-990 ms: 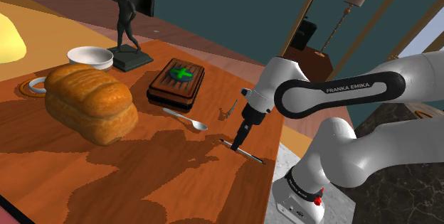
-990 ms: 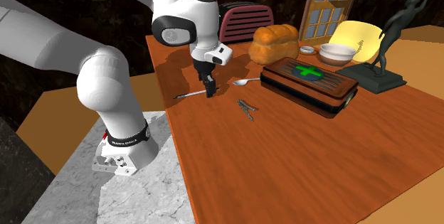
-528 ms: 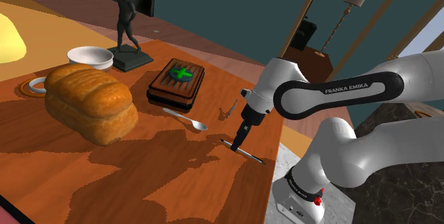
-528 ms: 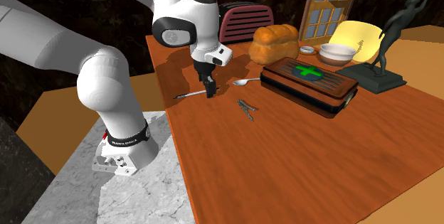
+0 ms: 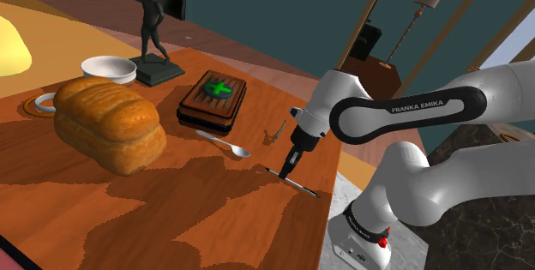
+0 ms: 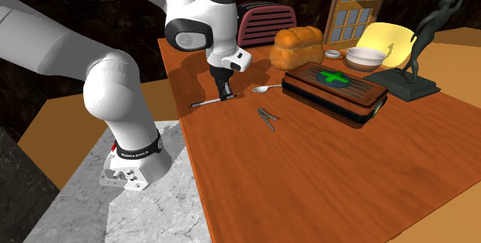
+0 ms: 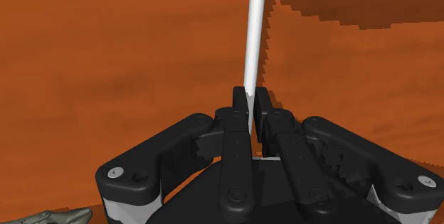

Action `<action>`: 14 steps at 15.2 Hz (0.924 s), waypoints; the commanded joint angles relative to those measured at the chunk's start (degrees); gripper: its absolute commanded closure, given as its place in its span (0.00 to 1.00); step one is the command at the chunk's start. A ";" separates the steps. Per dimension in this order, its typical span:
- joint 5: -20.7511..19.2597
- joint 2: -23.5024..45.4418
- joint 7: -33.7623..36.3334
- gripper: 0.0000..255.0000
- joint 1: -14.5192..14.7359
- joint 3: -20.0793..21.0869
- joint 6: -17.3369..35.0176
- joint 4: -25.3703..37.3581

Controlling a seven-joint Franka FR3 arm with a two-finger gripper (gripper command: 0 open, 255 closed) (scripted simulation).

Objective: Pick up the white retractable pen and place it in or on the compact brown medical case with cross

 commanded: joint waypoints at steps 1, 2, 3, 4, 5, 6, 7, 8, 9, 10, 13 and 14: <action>0.00 0.00 0.00 1.00 0.00 0.00 0.00 0.00; 0.00 0.00 0.00 1.00 0.00 0.00 0.00 0.00; -0.30 -0.74 0.36 1.00 -0.21 0.06 -1.15 0.43; -0.59 -1.45 0.70 1.00 -0.41 0.11 -2.29 0.88; -0.87 -2.12 1.03 1.00 -0.59 0.15 -3.40 1.34; -1.14 -2.76 1.35 1.00 -0.76 0.17 -4.50 1.82; -1.39 -3.36 1.65 1.00 -0.92 0.19 -5.58 2.32; -1.63 -3.93 1.95 1.00 -1.07 0.21 -6.63 2.83; -1.85 -4.46 2.23 1.00 -1.21 0.21 -7.67 3.35; -2.07 -4.96 2.51 1.00 -1.33 0.22 -8.69 3.89; -2.66 -6.27 3.31 1.00 -1.66 0.19 -11.63 5.59; -2.84 -6.65 3.56 1.00 -1.75 0.17 -12.58 6.18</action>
